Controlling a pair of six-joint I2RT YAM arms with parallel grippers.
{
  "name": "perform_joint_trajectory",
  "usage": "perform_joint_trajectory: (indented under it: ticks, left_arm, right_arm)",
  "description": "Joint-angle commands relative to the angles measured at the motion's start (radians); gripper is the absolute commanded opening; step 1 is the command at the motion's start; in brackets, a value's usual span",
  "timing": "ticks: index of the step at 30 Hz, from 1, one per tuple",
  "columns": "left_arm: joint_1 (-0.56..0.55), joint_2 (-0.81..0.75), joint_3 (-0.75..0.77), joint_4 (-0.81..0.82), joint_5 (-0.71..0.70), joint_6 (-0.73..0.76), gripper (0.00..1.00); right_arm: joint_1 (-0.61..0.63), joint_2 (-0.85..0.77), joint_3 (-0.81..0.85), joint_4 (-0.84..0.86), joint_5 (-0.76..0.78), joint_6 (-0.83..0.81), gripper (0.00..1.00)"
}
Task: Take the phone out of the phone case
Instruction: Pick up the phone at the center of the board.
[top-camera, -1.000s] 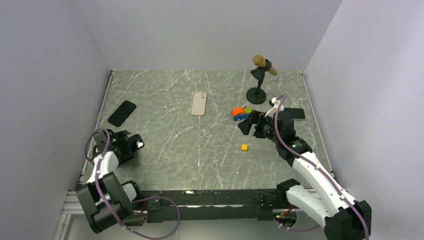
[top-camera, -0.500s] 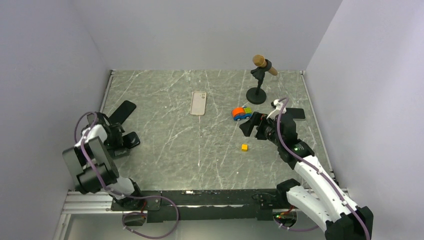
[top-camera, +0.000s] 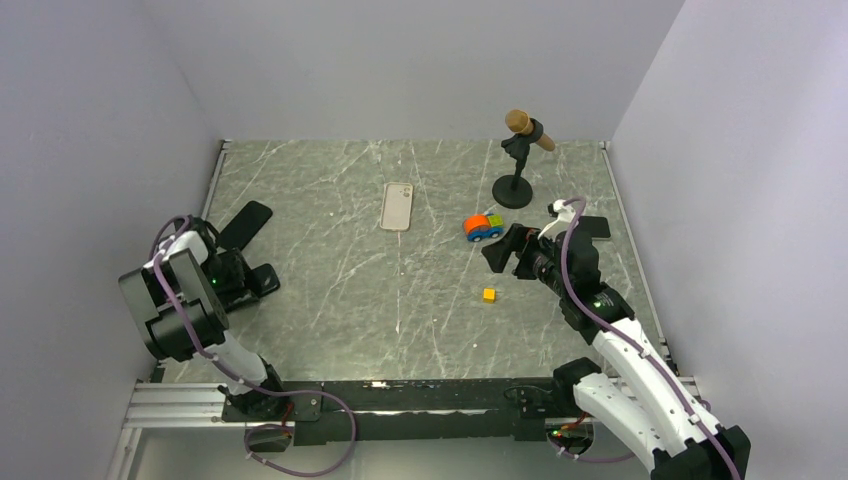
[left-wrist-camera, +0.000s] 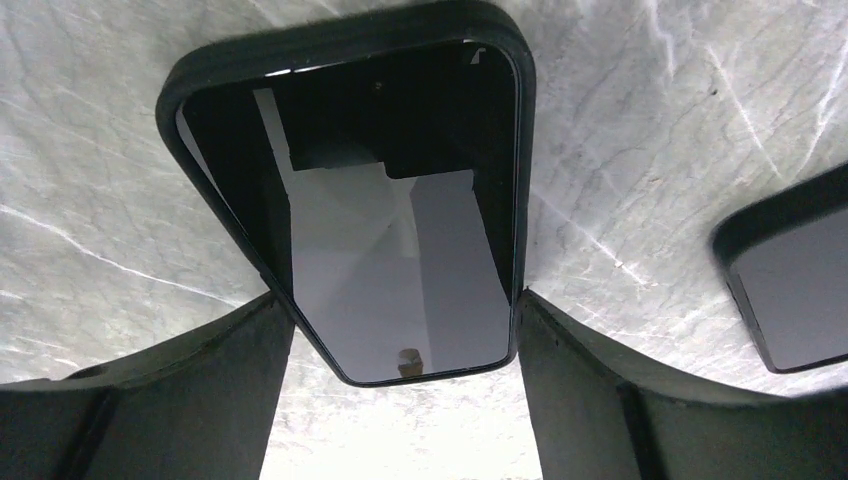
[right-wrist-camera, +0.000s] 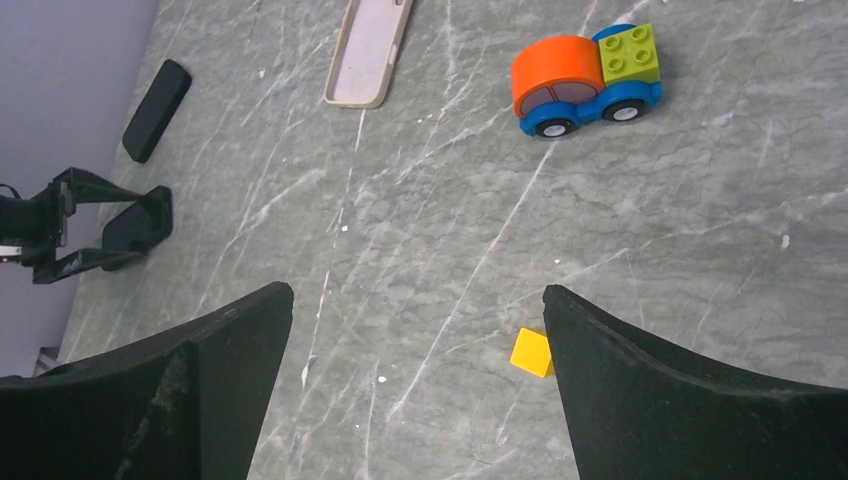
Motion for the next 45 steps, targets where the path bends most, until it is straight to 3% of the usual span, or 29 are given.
perform_joint_trajectory:
  ticks: [1,3,4,5,6,15,17,19,21,22,23,24,39,45]
  left_arm:
    - [-0.002,0.071,0.011,-0.124,-0.115,-0.01,0.75]
    - [-0.002,0.078,0.014,-0.108,-0.108,0.007,0.59]
    - [-0.002,0.077,0.01,-0.09,-0.103,0.02,0.44]
    - [-0.002,0.073,0.002,-0.066,-0.097,0.032,0.12]
    - [-0.002,0.067,-0.004,-0.05,-0.092,0.041,0.02]
    - [-0.071,-0.012,0.002,-0.027,-0.149,0.136,0.0]
    - [-0.083,-0.032,0.014,-0.033,-0.175,0.159,0.05]
    - [-0.088,-0.046,0.035,-0.052,-0.202,0.18,0.24]
    - [-0.09,-0.048,0.054,-0.079,-0.206,0.185,0.48]
    - [-0.089,-0.046,0.061,-0.086,-0.199,0.183,0.65]
    - [-0.087,-0.043,0.068,-0.085,-0.189,0.184,0.91]
    - [-0.088,-0.038,0.075,-0.084,-0.178,0.178,0.98]
    - [-0.054,0.091,0.131,-0.06,-0.095,0.037,0.99]
    - [-0.059,0.127,0.166,-0.1,-0.136,-0.014,0.98]
  right_arm:
    - [0.006,-0.018,0.028,-0.003,0.029,-0.017,0.99]
    - [0.006,-0.023,0.033,-0.004,0.034,-0.014,0.99]
    - [0.005,-0.027,0.036,-0.006,0.038,-0.014,0.99]
    - [0.004,-0.032,0.038,-0.008,0.041,-0.012,0.99]
    - [0.004,-0.036,0.04,-0.009,0.044,-0.011,0.99]
    - [0.004,-0.025,0.035,0.0,0.038,0.001,0.99]
    - [0.005,-0.015,0.035,0.004,0.029,0.004,0.99]
    - [0.004,-0.011,0.036,0.007,0.026,0.007,0.99]
    - [0.005,-0.013,0.029,0.022,0.023,0.012,0.99]
    - [0.004,-0.014,0.025,0.029,0.019,0.014,0.99]
    - [0.003,-0.013,0.022,0.036,0.015,0.014,0.99]
    - [0.004,-0.011,0.022,0.04,0.011,0.015,0.99]
    - [0.003,-0.011,0.036,0.072,-0.012,-0.012,0.99]
    - [0.004,-0.01,0.041,0.072,-0.009,-0.015,0.99]
